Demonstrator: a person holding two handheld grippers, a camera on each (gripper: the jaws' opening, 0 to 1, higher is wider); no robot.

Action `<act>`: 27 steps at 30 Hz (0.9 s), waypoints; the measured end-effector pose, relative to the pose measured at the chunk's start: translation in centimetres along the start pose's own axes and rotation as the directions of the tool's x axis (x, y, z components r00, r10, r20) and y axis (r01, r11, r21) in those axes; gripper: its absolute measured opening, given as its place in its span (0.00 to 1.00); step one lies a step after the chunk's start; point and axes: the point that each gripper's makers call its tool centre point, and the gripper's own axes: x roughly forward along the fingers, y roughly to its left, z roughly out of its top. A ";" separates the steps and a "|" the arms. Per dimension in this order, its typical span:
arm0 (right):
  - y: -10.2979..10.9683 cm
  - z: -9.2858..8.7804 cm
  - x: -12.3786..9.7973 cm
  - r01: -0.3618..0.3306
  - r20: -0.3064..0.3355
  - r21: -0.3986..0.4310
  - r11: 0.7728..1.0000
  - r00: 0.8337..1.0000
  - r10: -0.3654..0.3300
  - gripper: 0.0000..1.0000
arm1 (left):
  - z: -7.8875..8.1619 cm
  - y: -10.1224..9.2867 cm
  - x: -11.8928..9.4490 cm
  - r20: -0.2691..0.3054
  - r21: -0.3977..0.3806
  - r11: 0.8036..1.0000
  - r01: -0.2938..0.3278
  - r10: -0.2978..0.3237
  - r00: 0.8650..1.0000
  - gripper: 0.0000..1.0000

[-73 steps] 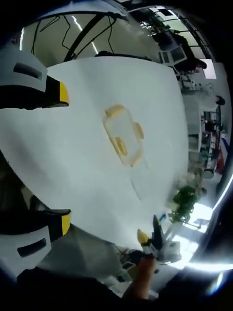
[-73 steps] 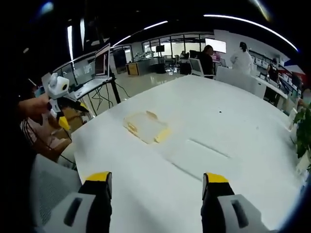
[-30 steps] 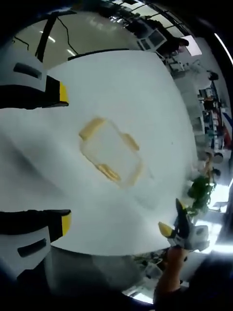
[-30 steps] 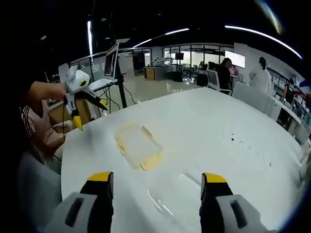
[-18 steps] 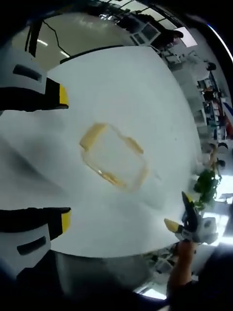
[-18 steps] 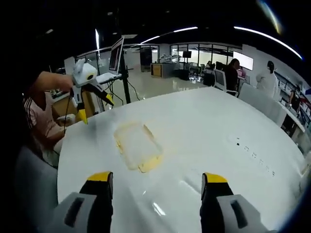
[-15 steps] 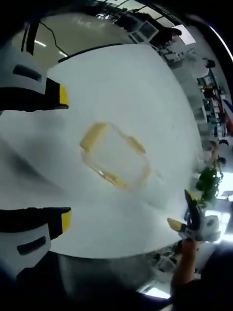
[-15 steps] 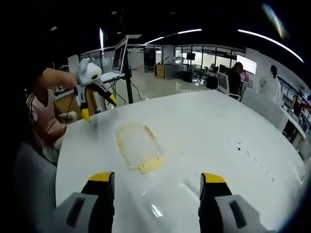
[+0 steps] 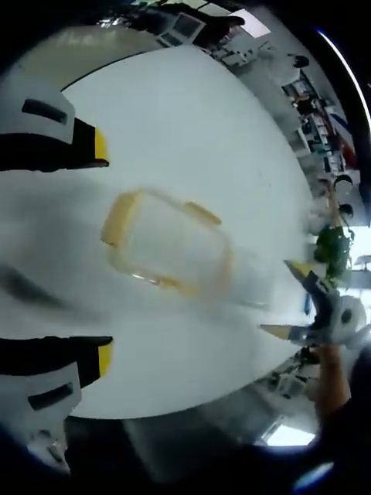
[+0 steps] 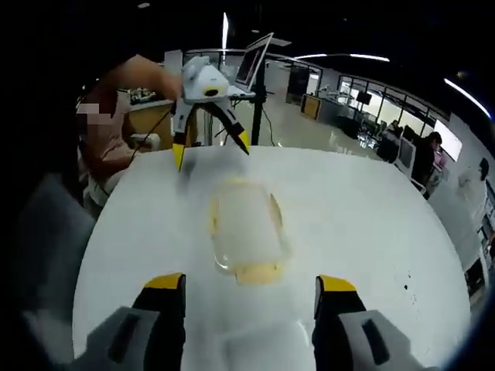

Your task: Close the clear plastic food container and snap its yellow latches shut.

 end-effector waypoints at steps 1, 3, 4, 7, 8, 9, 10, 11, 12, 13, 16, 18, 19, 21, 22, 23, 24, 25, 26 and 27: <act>-0.2 0.0 0.1 -0.002 -0.004 0.000 1.000 1.000 0.002 0.66 | 0.1 0.2 0.0 0.001 0.002 1.000 0.003 -0.003 1.000 0.86; -0.5 0.0 0.4 -0.021 -0.007 -0.014 1.000 1.000 0.021 0.66 | 0.2 0.4 0.0 0.007 0.009 1.000 0.017 -0.017 1.000 0.83; -0.7 0.0 0.5 -0.025 -0.011 -0.034 0.999 1.000 0.025 0.66 | 0.3 0.4 0.1 0.008 0.014 1.000 0.025 -0.025 1.000 0.82; -1.2 -0.4 1.1 -0.043 -0.037 -0.050 0.998 0.998 0.042 0.66 | 0.4 0.3 0.5 -0.002 0.047 0.997 0.056 -0.056 0.998 0.82; -1.2 -0.6 1.3 -0.053 -0.049 -0.058 0.997 0.998 0.051 0.66 | 0.4 0.2 0.7 -0.005 0.055 0.996 0.067 -0.066 0.998 0.85; -1.2 -0.9 1.6 -0.066 -0.067 -0.064 0.996 0.996 0.061 0.65 | 0.4 0.1 0.9 -0.010 0.068 0.994 0.082 -0.082 0.997 0.87; -1.2 -1.1 1.8 -0.073 -0.079 -0.066 0.995 0.995 0.067 0.65 | 0.3 0.2 1.2 -0.014 0.086 0.992 0.089 -0.088 0.996 0.87; -1.0 -1.6 2.3 -0.089 -0.101 -0.068 0.994 0.992 0.082 0.64 | 0.0 0.4 1.6 -0.027 0.117 0.988 0.101 -0.099 0.995 0.83; -1.0 -1.9 2.6 -0.092 -0.120 -0.076 0.993 0.989 0.083 0.62 | -0.2 0.4 1.7 -0.039 0.130 0.986 0.107 -0.102 0.994 0.80; -1.2 -2.6 2.8 -0.088 -0.165 -0.079 0.993 0.984 0.074 0.58 | -0.8 0.6 2.2 -0.077 0.162 0.979 0.123 -0.112 0.991 0.75; -0.7 -2.5 4.1 -0.124 -0.183 -0.089 0.988 0.977 0.106 0.53 | -0.8 1.2 3.3 -0.066 0.139 0.981 0.138 -0.130 0.989 0.72; -0.6 -2.0 4.8 -0.140 -0.178 -0.092 0.986 0.977 0.122 0.59 | -0.7 1.3 3.7 -0.068 0.132 0.979 0.154 -0.146 0.987 0.76; -0.7 -2.0 5.1 -0.138 -0.185 -0.085 0.987 0.975 0.121 0.60 | -1.0 1.2 3.7 -0.090 0.162 0.972 0.171 -0.158 0.983 0.74; -0.7 -2.2 5.6 -0.153 -0.212 -0.081 0.985 0.968 0.133 0.54 | -1.1 1.3 3.8 -0.106 0.183 0.966 0.182 -0.165 0.981 0.67; -0.8 -2.4 5.9 -0.156 -0.229 -0.074 0.985 0.964 0.136 0.52 | -1.0 1.2 3.9 -0.103 0.171 0.965 0.198 -0.182 0.978 0.64; -0.9 -2.6 6.2 -0.160 -0.242 -0.077 0.984 0.961 0.137 0.51 | -1.1 1.3 3.9 -0.109 0.172 0.964 0.202 -0.186 0.977 0.60; -1.0 -2.8 6.3 -0.164 -0.262 -0.075 0.984 0.955 0.139 0.49 | -1.2 1.3 3.9 -0.115 0.175 0.962 0.210 -0.192 0.975 0.59; -1.1 -2.9 6.6 -0.168 -0.274 -0.082 0.982 0.951 0.140 0.48 | -1.4 1.7 4.1 -0.124 0.185 0.963 0.196 -0.175 0.977 0.58; -1.1 -2.9 6.8 -0.171 -0.281 -0.081 0.982 0.949 0.142 0.46 | -1.5 1.8 4.3 -0.129 0.191 0.962 0.195 -0.172 0.977 0.59; -1.2 -3.0 7.1 -0.176 -0.286 -0.070 0.982 0.946 0.149 0.46 | -1.3 1.8 4.3 -0.117 0.200 0.960 0.194 -0.173 0.978 0.59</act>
